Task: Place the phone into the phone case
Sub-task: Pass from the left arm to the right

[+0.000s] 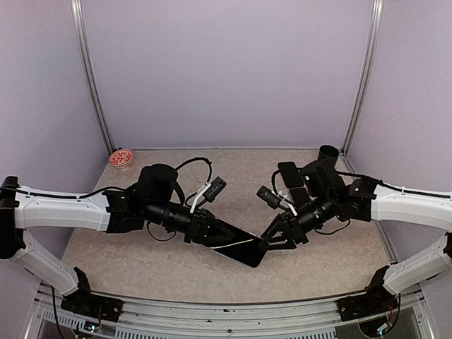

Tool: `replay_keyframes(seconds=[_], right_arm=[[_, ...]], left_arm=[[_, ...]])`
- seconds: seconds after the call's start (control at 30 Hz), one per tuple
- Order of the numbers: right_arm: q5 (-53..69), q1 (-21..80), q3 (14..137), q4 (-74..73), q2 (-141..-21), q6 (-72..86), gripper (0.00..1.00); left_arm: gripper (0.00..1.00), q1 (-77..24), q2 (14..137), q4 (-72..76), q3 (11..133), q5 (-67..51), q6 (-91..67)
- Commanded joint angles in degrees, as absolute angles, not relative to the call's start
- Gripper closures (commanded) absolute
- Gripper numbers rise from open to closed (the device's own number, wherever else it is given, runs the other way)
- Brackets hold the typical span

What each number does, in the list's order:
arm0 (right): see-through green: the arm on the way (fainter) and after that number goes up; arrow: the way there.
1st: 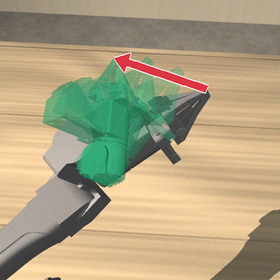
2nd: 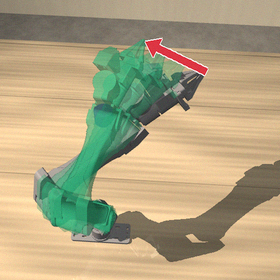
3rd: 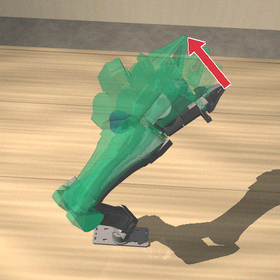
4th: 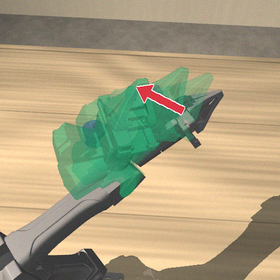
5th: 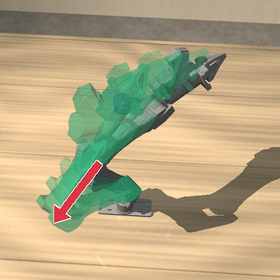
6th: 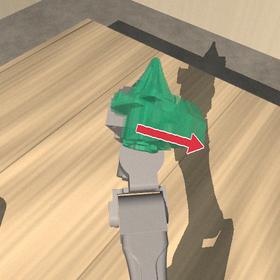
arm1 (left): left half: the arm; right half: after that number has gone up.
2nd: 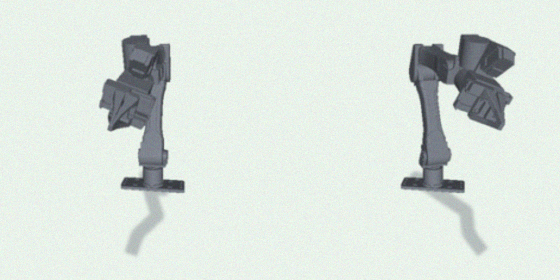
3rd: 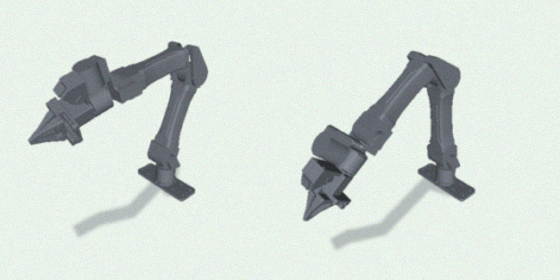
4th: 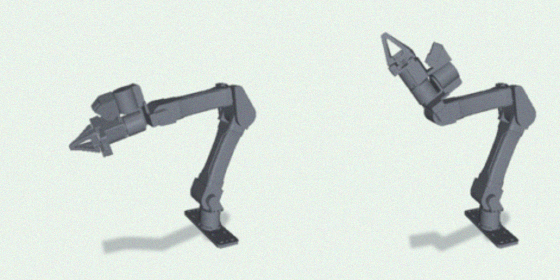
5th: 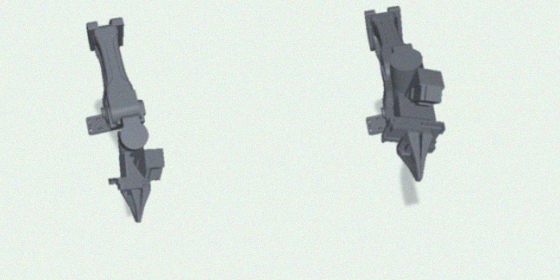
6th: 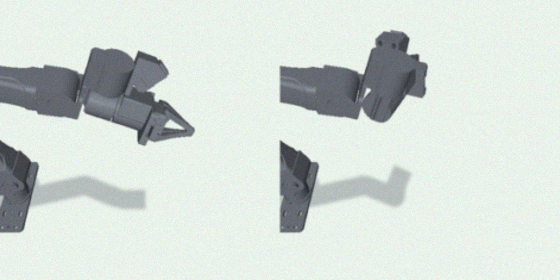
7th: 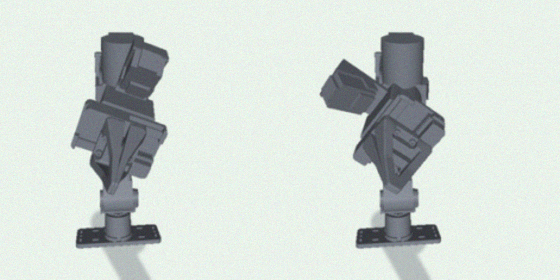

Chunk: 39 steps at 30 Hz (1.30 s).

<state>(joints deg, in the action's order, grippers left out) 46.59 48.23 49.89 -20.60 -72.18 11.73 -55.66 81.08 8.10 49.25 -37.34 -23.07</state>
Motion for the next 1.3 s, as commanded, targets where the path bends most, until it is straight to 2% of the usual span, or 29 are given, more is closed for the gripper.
replay_keyframes(seconds=[0.0, 0.27, 0.57, 0.67, 0.83, 0.87, 0.97, 1.03, 1.13, 1.27], right_arm=[[46.2, 50.0, 52.2, -21.9, -73.5, 10.0, 0.62], [47.2, 51.4, 52.7, -20.4, -75.9, 9.6, 0.63], [49.7, 53.0, 52.9, -17.4, -78.3, 9.6, 0.69], [50.8, 53.3, 52.8, -16.3, -78.5, 9.6, 0.76], [54.1, 53.7, 51.6, -13.4, -78.5, 9.9, 1.0], [54.5, 53.8, 51.3, -12.9, -78.4, 10.1, 1.0], [55.1, 53.9, 50.7, -12.0, -77.9, 10.2, 1.0], [53.7, 53.9, 50.2, -11.5, -76.9, 10.4, 1.0], [50.5, 53.9, 49.9, -10.6, -74.9, 10.9, 1.0], [44.8, 53.9, 49.3, -8.2, -72.2, 12.7, 1.0]], left_arm=[[1.0, -55.5, 81.3, 6.7, 52.4, -38.4, -20.8], [1.0, -55.6, 82.6, 7.8, 52.6, -41.5, -21.0], [1.0, -55.7, 83.9, 10.1, 52.6, -43.3, -22.0], [1.0, -55.7, 84.2, 10.9, 52.4, -43.8, -22.4], [1.0, -55.6, 84.9, 13.1, 51.6, -44.3, -23.6], [1.0, -55.6, 85.0, 13.4, 51.5, -44.0, -23.8], [0.86, -55.3, 85.0, 14.5, 51.1, -42.8, -24.6], [0.69, -54.7, 84.6, 16.1, 50.6, -41.7, -25.9], [0.51, -52.9, 82.7, 19.1, 48.7, -38.5, -28.7], [0.38, -49.2, 77.8, 23.9, 43.4, -30.7, -34.3]])
